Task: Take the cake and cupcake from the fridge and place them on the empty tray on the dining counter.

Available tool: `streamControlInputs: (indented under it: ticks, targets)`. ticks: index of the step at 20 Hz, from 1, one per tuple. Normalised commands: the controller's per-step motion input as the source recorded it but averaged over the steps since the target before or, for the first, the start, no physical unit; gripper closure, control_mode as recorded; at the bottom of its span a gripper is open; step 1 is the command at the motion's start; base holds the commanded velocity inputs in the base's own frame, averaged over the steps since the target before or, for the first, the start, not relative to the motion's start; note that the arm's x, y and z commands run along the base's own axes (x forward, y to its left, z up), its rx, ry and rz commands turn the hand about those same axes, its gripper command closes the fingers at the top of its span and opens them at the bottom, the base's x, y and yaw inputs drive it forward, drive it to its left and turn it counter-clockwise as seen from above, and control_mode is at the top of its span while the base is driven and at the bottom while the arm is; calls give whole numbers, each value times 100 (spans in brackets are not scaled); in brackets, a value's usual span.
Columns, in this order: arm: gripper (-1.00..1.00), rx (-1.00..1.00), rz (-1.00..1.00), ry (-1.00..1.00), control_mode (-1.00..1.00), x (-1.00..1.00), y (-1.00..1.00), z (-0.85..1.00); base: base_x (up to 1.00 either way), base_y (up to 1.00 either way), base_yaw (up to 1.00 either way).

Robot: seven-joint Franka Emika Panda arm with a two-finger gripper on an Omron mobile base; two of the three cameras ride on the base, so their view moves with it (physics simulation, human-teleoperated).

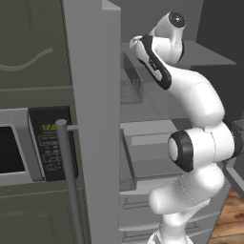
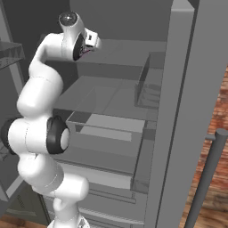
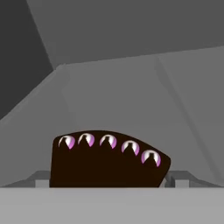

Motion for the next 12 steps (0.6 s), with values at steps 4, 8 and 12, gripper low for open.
streamControlInputs:
  ticks: [4,8,12]
  targets:
    - [100,10,-11,7,-100,-100,-31,69,0,0,0]
    - [100,1,-2,-8,-100,-100,-16,16,0,0,0]
    - [100,-2,0,-63,-100,-100,0,-1,0,0,0]
